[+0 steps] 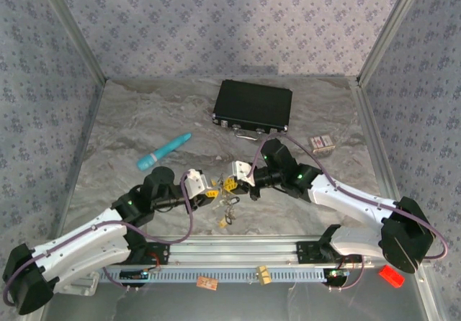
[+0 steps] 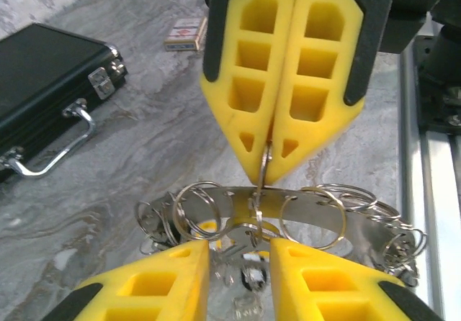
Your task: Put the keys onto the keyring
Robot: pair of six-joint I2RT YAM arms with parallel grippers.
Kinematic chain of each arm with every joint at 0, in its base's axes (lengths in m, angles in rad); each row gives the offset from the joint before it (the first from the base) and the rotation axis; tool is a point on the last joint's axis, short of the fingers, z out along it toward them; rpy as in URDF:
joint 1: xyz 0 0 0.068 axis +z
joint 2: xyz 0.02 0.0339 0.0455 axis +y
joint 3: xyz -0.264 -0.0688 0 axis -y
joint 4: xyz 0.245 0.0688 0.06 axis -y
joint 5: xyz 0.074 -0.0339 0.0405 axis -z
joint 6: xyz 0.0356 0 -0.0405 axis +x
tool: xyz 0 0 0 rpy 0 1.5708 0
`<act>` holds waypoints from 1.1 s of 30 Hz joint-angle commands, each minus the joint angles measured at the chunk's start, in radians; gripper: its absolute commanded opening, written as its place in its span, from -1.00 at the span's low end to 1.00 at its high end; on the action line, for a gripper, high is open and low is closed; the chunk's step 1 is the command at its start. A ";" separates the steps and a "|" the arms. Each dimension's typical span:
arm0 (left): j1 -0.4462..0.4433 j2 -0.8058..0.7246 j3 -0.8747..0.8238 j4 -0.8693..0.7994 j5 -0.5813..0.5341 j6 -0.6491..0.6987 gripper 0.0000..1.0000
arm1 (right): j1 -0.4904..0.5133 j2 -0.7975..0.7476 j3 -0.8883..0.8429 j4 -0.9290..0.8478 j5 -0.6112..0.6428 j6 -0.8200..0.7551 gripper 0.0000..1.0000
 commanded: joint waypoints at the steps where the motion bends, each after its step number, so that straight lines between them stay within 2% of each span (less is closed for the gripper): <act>1: 0.006 0.002 0.003 0.035 0.090 -0.027 -0.50 | 0.007 -0.003 0.021 0.007 -0.013 -0.019 -1.00; 5: 0.006 -0.002 0.004 0.043 0.134 -0.033 -0.51 | 0.008 0.000 0.022 0.006 -0.009 -0.024 -1.00; 13: 0.010 0.005 0.015 0.042 0.067 -0.045 -0.50 | 0.018 0.002 0.031 -0.015 -0.020 -0.033 -1.00; 20: 0.011 0.012 0.023 0.051 0.058 -0.050 -0.41 | 0.025 0.011 0.037 -0.016 -0.015 -0.039 -1.00; 33: 0.011 0.030 0.028 0.070 0.093 -0.052 -0.61 | 0.035 0.033 0.055 -0.005 -0.016 -0.042 -1.00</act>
